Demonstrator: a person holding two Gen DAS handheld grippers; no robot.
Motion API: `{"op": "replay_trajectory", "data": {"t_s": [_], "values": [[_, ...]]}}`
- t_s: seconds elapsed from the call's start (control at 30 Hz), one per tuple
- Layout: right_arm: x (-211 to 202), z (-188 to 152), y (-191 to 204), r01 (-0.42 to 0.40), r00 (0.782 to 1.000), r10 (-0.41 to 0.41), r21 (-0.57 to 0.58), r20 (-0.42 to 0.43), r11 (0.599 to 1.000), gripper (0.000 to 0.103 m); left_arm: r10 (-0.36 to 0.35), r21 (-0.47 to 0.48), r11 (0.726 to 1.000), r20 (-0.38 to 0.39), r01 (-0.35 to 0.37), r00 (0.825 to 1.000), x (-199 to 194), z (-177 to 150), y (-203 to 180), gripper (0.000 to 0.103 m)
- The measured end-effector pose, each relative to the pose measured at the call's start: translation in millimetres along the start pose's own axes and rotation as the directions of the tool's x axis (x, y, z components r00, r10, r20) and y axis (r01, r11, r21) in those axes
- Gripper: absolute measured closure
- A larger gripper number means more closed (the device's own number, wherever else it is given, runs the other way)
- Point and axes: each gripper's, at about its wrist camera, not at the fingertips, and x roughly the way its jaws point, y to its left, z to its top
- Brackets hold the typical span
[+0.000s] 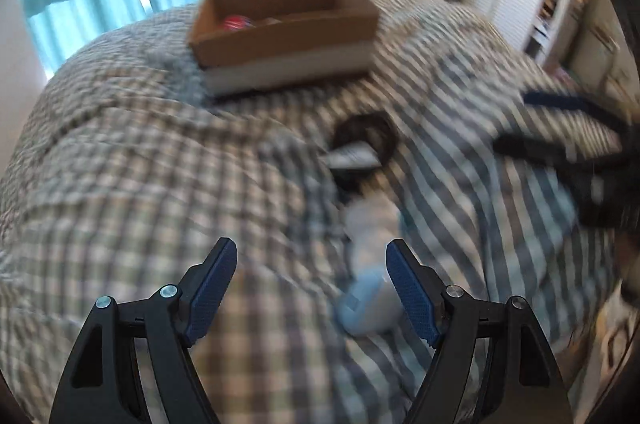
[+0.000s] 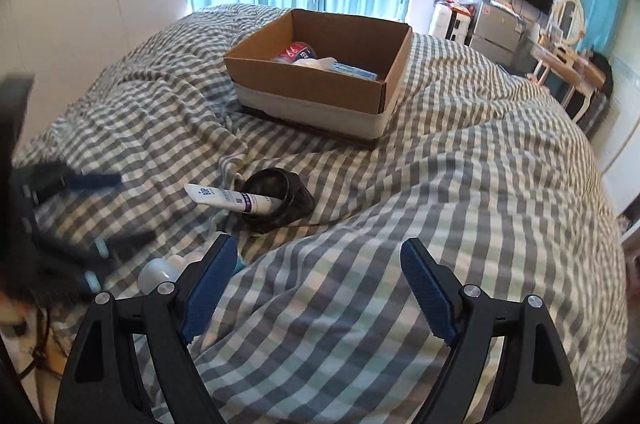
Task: Organize objects
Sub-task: 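Withdraw both tools from the box toward the remaining items, then grasp the white earbud case with the left tool while the right tool grasps the plush toy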
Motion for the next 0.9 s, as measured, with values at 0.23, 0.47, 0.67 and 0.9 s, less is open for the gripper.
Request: {"op": "replay_trajectory", "data": {"t_s": [0.23,0.47,0.67,0.9], "values": [[-2,-7,3,0.000,1.000,0.000,0.013,-0.006,1.000,0.019,-0.035,0.066,0.997,-0.030,0.037,0.999,13,-21,-19,0.034],[8,-17,16,0.026,0.999,-0.026,-0.017,-0.033,1.000,0.019,-0.117,0.072,0.990,-0.055,0.121,0.992,19,-23,-24,0.063],[7,-17,21,0.004,0.999,-0.005,-0.015,-0.033,1.000,0.019,-0.145,-0.010,0.989,-0.021,0.144,0.989,-1,-14,-7,0.076],[23,-14,44,-0.107,0.992,0.104,-0.042,-0.070,0.993,0.019,-0.064,-0.079,0.994,0.068,0.070,0.996,-31,2,33,0.077]]}}
